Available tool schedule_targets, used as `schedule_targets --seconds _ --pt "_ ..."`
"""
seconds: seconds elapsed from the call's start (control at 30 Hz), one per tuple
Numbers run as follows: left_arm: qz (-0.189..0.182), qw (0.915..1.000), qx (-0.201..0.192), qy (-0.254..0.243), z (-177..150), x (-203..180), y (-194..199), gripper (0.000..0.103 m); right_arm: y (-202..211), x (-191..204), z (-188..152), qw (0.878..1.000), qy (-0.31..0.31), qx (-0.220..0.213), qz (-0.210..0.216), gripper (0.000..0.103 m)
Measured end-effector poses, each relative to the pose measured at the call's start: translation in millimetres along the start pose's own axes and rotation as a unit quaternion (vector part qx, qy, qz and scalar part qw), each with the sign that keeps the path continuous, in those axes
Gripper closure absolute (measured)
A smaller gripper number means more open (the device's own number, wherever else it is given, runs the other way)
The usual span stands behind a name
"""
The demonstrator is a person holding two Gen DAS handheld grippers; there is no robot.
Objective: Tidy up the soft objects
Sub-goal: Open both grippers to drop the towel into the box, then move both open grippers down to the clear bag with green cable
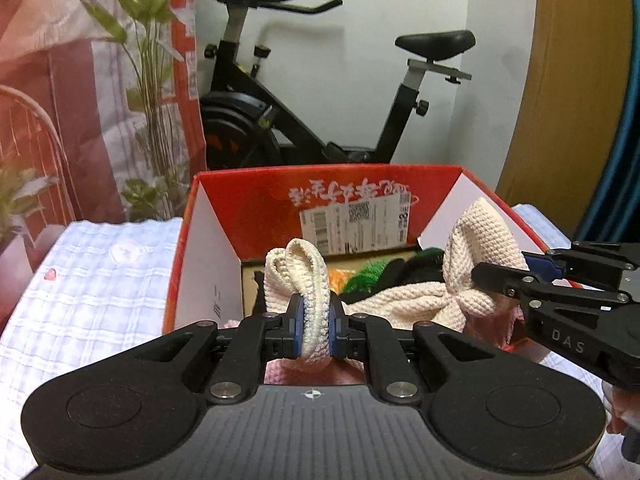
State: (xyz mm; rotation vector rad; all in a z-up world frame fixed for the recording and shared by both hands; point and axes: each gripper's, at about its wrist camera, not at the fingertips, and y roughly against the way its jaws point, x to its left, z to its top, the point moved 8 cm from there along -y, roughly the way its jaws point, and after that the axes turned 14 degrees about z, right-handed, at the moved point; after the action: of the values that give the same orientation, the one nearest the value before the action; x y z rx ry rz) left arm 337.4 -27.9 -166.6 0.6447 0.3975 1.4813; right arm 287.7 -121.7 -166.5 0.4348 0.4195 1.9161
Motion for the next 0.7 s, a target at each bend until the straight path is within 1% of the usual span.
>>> schedule_targets --seconds 0.1,0.2,0.23,0.27,0.3,0.33,0.37,0.43,0.57,0.7 --pt "0.012 0.9999 0.0 -0.01 -5 -1 -2 0.09 -2 -2 -3 1.0 -0.013 0.007 0.0 0.087" --pt "0.013 0.9999 -0.005 -0.004 -4 3 2 0.087 0 -4 -4 1.0 -0.021 0.011 0.0 0.085" --pt "0.01 0.9999 -0.009 0.005 -1 6 4 0.078 1 -4 -4 1.0 -0.02 0.011 -0.002 0.082" --pt "0.006 0.9998 -0.014 0.014 2 8 7 0.06 3 -4 -3 1.0 -0.018 0.009 -0.006 0.079" --pt "0.005 0.9993 -0.023 0.028 5 14 12 0.051 7 -5 -1 1.0 -0.018 0.004 -0.014 0.077" --pt "0.007 0.9987 -0.034 0.037 8 17 17 0.037 10 -6 2 1.0 -0.016 -0.005 -0.022 0.073" --pt "0.009 0.998 -0.045 0.043 11 20 23 0.034 15 -6 4 0.999 -0.015 -0.018 -0.029 0.064" --pt "0.009 0.9969 -0.062 0.048 17 26 34 0.034 24 -7 7 0.998 -0.016 -0.036 -0.041 0.055" --pt "0.002 0.996 -0.076 0.047 20 29 56 0.034 42 -8 11 0.997 -0.021 -0.061 -0.04 0.055" --pt "-0.004 0.9964 -0.075 0.039 8 24 75 0.034 57 -5 10 0.996 -0.027 -0.076 -0.024 0.053"
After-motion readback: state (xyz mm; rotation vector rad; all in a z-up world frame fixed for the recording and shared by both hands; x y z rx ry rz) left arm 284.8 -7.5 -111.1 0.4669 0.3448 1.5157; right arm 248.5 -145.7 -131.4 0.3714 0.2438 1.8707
